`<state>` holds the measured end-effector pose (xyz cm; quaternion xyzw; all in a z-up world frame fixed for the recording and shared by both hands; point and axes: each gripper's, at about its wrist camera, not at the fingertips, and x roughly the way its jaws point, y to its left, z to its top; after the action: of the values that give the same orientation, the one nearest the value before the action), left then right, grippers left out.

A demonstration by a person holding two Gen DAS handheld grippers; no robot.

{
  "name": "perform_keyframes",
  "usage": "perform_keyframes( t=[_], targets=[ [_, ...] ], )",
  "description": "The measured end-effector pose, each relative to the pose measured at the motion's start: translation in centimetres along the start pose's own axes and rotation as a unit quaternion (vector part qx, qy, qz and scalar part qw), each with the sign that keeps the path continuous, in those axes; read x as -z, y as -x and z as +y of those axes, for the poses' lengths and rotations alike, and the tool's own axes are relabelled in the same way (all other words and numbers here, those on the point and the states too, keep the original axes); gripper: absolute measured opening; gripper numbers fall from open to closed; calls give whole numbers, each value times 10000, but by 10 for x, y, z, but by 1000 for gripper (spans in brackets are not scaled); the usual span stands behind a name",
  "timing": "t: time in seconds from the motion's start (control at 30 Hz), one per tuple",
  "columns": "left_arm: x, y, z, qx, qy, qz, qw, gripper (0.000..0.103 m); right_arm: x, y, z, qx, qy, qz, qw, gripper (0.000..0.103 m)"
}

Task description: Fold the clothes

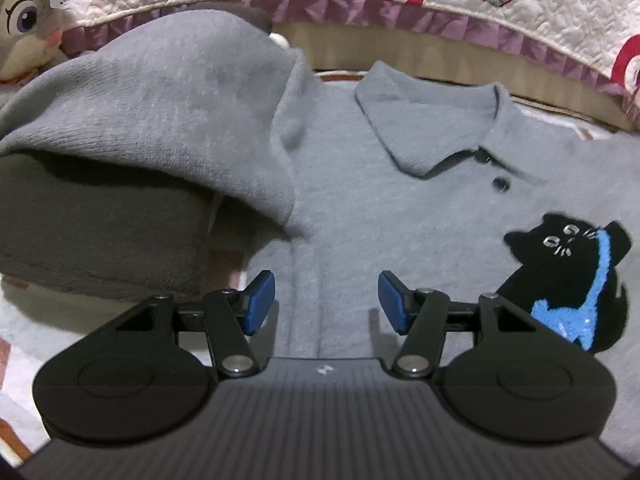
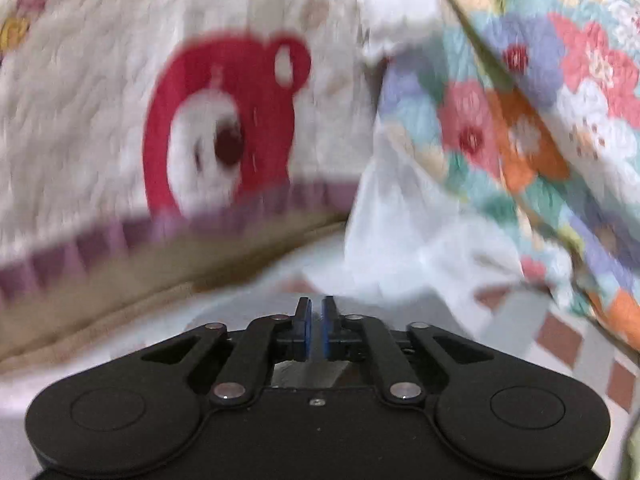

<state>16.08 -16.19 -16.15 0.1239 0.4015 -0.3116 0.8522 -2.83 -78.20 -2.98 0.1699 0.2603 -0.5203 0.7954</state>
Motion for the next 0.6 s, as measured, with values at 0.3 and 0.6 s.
perform_keyframes(
  t=[0.3, 0.6],
  targets=[
    [5, -13, 7, -142, 24, 385, 9992, 64, 99, 60, -28, -1923, -181, 1083, 9752, 54],
    [7, 2, 34, -39, 534, 290, 9981, 38, 143, 153, -58, -3458, 887, 2081, 9106, 66]
  ],
)
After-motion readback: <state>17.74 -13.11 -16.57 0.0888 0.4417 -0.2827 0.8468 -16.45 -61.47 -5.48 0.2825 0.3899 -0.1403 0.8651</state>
